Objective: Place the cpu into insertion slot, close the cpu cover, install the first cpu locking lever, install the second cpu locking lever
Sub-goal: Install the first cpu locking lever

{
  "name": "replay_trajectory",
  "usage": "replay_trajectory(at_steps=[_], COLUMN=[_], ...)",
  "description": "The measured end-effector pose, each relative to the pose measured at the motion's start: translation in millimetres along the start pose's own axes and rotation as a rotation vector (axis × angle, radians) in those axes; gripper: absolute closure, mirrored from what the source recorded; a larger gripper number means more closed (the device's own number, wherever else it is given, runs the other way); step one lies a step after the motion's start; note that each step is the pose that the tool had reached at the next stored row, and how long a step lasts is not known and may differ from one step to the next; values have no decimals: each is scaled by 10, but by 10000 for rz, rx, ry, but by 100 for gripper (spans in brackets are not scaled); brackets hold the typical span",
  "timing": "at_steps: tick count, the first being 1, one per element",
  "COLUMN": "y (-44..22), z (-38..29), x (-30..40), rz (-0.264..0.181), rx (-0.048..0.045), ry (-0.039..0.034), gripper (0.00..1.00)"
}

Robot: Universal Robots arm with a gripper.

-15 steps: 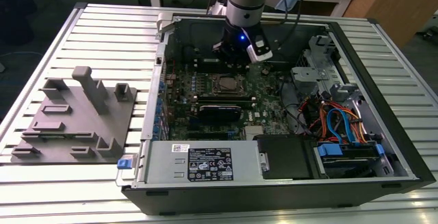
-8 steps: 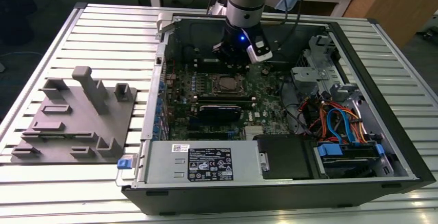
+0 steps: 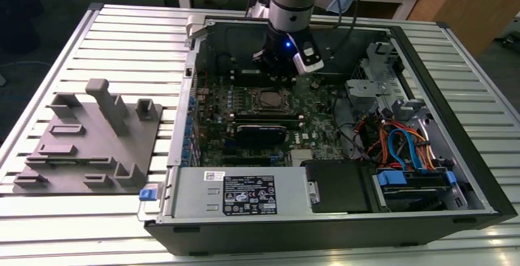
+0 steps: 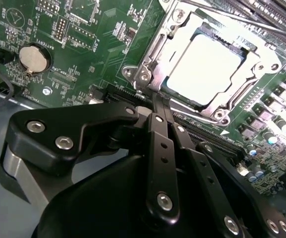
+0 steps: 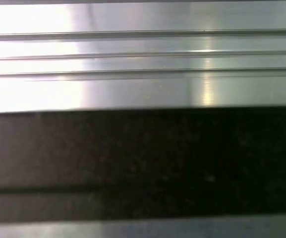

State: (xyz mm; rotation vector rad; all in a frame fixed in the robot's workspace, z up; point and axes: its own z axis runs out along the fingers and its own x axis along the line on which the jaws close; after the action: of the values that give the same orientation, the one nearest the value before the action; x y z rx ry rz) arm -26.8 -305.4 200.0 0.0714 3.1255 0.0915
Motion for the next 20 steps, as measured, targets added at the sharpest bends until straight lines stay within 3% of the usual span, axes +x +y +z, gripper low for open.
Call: replay_trajectory(at_steps=[4, 15, 20], y=[-3, 0, -4], z=[23, -4, 14], x=[1, 0, 0], rz=[-1, 0, -3], rx=[68, 53, 211], ry=[4, -4, -7], gripper=[89, 89, 89])
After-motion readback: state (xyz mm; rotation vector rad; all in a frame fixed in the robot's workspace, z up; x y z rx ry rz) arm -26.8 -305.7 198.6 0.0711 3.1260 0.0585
